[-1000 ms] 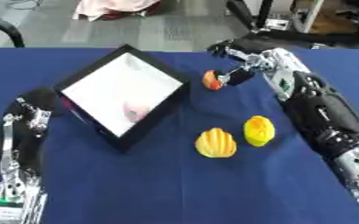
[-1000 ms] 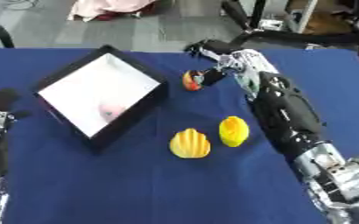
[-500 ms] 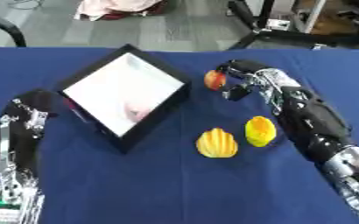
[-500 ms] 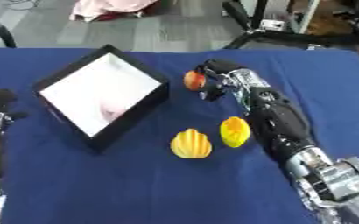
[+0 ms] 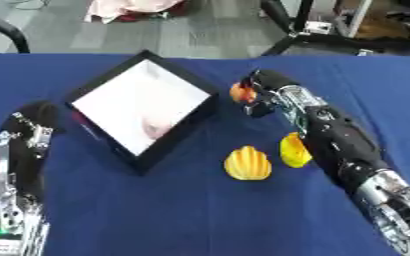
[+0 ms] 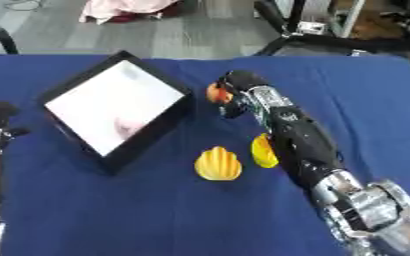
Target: Pick up objects on the table and place them in the box.
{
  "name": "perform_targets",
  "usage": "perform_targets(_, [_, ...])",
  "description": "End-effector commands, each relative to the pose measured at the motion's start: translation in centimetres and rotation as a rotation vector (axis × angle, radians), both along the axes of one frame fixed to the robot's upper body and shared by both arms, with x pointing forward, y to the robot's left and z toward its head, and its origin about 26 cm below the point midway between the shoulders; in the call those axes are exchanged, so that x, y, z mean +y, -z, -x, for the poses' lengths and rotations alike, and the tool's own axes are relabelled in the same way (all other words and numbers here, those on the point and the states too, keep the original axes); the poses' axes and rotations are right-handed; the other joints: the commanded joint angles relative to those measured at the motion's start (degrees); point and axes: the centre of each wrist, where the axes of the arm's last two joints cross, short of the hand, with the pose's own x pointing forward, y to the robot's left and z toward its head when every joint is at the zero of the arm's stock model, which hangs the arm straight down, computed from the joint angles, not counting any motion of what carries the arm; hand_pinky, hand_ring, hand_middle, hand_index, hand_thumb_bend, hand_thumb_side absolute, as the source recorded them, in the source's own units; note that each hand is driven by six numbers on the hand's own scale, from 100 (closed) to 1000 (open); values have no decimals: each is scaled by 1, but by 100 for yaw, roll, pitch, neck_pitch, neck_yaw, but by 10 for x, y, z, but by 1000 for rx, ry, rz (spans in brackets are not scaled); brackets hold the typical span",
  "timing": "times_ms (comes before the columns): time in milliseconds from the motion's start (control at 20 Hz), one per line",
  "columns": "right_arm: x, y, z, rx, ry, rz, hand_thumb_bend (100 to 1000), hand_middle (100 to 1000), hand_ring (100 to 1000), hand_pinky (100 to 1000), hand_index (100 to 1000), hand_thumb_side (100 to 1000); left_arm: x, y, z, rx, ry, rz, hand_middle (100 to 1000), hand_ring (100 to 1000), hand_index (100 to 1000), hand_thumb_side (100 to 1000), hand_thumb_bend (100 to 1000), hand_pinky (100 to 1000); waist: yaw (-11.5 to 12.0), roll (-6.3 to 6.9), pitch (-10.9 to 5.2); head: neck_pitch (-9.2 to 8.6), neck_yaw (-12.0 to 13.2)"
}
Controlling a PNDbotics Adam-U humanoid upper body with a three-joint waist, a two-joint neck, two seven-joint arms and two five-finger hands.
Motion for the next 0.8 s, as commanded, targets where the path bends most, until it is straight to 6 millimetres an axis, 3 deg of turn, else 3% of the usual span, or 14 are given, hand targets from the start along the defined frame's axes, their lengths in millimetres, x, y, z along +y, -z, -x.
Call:
perform_targets(50, [7,-26,-6,-180,-25,-46,100,554,674,817,293,167,-1,-9,-2,-35,6,-2,590,847,684,575,760,624,4,34,25,-11,-4])
perform_targets(250, [14,-58,-10,-333,-73,-127,100,525,647,802,277,100,0,-8,-1,-32,3,-2,590,846,684,575,761,624,-9,26,2,-11,3])
perform_targets(500, [28,-101,-12,-419,-143,-202,100,518,638,798,275,100,1,-8,-1,-30,1,-3,589,846,684,575,761,624,-8,23,-24,-11,4])
perform_targets(650, [47,-110,-10,-403,-211,-229,100,522,641,801,283,100,0,-8,-1,-29,5,-3,589,846,683,575,762,623,8,33,-27,-11,-25])
perform_targets(800, [71,-102,-7,-327,-285,-242,100,525,644,801,295,100,-2,-8,-1,-30,12,0,589,846,683,576,762,623,43,55,-19,-11,-84])
